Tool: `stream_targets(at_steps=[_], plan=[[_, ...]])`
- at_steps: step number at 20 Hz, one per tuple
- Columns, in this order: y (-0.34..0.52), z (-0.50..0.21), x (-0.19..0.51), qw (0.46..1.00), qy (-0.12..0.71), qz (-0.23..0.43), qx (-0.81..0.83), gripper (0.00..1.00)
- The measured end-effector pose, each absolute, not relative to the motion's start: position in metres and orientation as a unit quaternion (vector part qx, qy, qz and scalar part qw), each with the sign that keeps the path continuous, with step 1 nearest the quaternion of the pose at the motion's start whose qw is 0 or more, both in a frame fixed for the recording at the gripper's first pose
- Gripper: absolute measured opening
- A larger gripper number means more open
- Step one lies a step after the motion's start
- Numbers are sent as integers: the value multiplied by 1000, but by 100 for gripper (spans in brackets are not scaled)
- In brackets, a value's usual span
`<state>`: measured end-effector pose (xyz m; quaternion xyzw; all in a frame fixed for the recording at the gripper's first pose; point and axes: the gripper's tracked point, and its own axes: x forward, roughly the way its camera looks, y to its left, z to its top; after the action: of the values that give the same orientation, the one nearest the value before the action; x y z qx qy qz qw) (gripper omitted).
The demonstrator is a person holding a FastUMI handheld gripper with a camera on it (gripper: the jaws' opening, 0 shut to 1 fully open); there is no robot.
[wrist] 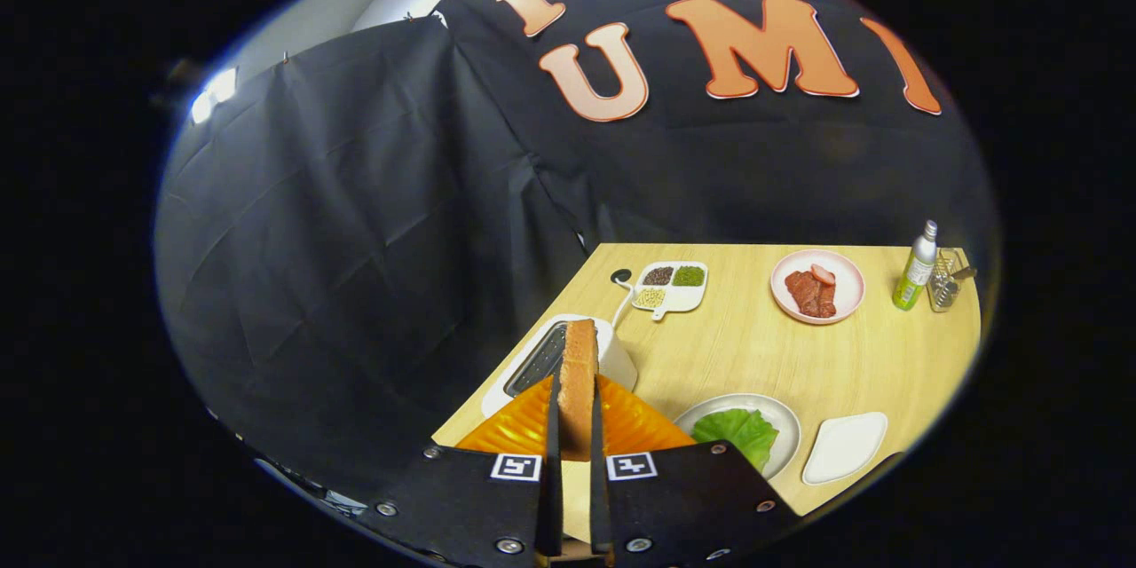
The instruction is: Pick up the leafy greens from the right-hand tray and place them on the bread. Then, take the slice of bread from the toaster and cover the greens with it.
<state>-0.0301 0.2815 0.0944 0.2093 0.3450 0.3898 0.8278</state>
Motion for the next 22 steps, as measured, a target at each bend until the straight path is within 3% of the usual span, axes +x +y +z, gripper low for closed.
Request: stream_targets(at_steps=[22], plan=[[253, -78, -45, 773, 424, 373, 287, 13]])
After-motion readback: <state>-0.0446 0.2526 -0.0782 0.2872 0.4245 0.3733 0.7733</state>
